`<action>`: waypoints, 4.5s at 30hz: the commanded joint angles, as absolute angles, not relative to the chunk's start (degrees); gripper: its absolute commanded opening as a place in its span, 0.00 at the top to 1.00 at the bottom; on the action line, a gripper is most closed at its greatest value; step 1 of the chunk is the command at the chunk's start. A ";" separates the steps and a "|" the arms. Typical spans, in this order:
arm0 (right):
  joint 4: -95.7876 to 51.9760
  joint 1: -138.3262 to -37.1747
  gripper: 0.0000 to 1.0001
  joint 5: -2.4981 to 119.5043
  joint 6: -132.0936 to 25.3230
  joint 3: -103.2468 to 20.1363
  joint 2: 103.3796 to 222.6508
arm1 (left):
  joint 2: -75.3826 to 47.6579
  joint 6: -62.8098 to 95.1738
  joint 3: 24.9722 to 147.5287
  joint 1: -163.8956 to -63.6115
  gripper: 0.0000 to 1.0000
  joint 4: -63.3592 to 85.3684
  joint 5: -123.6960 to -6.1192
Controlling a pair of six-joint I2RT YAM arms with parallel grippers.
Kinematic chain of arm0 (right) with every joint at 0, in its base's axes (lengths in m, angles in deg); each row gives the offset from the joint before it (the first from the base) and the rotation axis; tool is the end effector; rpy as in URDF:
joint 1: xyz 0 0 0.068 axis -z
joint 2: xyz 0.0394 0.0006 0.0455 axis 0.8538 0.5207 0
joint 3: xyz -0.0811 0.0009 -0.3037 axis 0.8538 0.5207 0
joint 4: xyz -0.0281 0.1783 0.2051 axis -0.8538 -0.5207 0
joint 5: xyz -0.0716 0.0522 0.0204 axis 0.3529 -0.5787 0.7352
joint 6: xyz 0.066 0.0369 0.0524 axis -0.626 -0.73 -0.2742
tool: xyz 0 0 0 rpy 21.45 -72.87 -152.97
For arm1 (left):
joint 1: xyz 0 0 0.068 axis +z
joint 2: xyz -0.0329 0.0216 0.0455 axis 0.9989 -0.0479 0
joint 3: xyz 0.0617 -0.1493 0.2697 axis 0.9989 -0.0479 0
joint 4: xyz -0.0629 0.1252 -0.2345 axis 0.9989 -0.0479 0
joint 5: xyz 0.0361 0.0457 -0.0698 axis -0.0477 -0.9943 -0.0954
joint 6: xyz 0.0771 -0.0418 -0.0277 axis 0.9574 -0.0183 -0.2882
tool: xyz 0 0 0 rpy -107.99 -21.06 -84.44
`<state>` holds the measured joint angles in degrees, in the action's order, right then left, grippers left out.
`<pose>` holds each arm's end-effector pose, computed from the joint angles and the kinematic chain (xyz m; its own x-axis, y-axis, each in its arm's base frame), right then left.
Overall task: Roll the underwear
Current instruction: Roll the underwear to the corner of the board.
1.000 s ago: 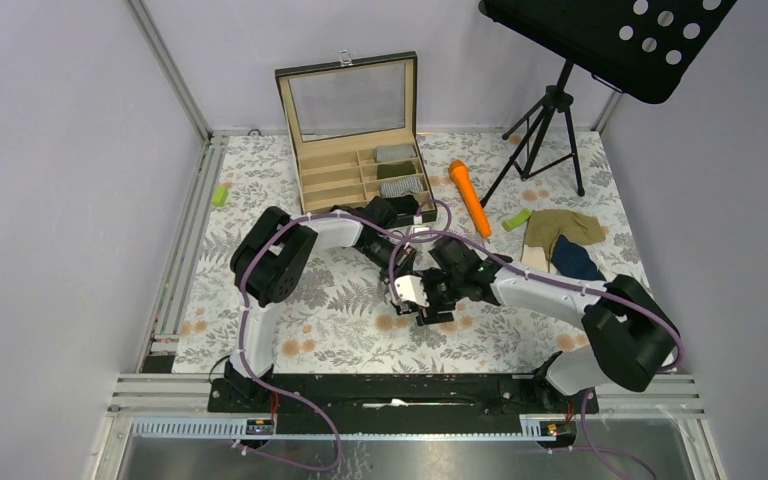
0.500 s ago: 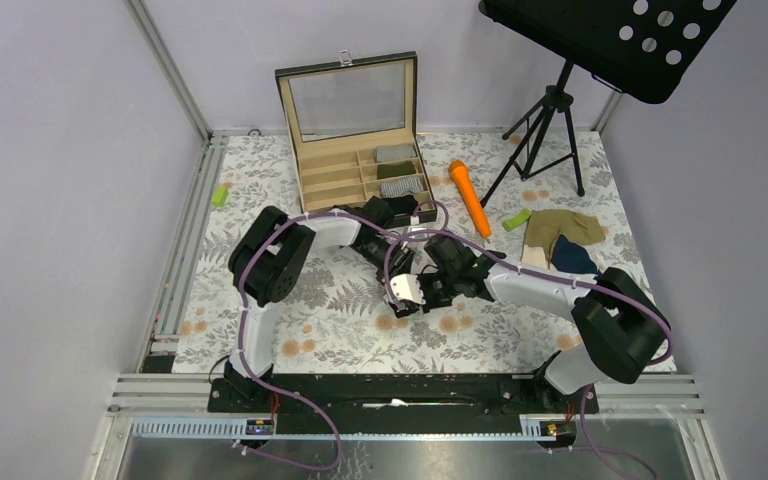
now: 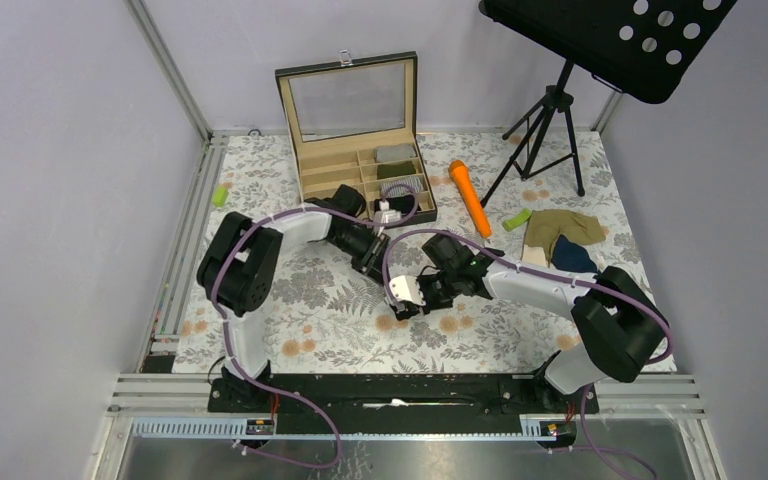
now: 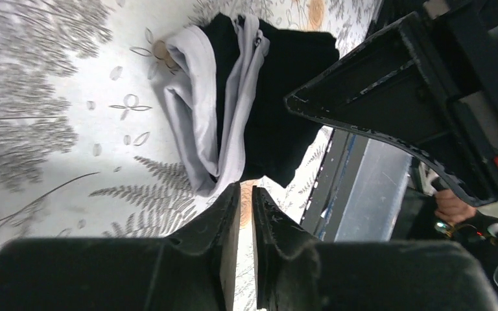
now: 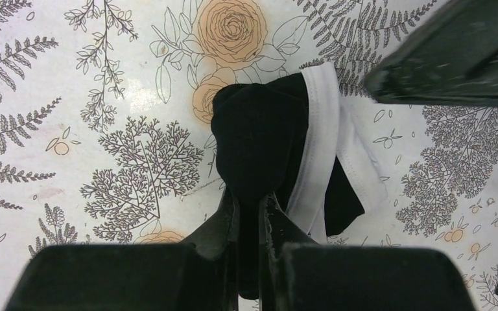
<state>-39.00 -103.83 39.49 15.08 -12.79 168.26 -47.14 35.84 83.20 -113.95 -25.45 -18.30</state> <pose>0.1973 0.2515 0.1781 0.4281 -0.6852 -0.5893 -0.9035 -0.3078 -0.2984 0.3169 -0.2348 0.1696 -0.7851 0.4854 -0.3848 0.5771 0.3475 -0.7391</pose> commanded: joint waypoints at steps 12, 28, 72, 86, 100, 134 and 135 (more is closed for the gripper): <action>-53.23 -106.08 1.00 35.19 16.42 -18.93 171.73 | -59.25 31.30 90.23 -117.14 0.83 -22.97 -21.49; -71.94 -106.27 1.00 29.38 10.23 -37.59 193.29 | -58.17 31.45 94.94 -113.79 0.76 -26.79 -19.59; -80.80 -91.06 0.94 20.53 -12.46 -59.16 224.35 | -23.61 66.83 54.07 -145.17 0.33 9.18 -63.36; -80.87 -89.08 0.41 16.30 -13.10 -59.62 211.30 | -29.60 69.86 56.13 -146.17 0.94 1.20 -62.49; -43.55 -71.62 0.00 34.89 -29.03 -46.71 165.70 | -41.89 65.79 73.73 -139.25 1.00 -20.38 -39.42; -33.36 -95.70 0.28 40.99 12.35 2.86 140.27 | -60.27 49.44 87.41 -129.80 0.99 -27.89 -22.88; -32.88 -96.40 0.27 40.79 12.71 2.32 141.89 | -60.32 49.54 87.46 -129.77 0.99 -27.99 -22.99</action>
<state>-39.48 -93.50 41.30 8.94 6.03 137.66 -56.60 48.03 89.45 -129.43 -21.86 -15.67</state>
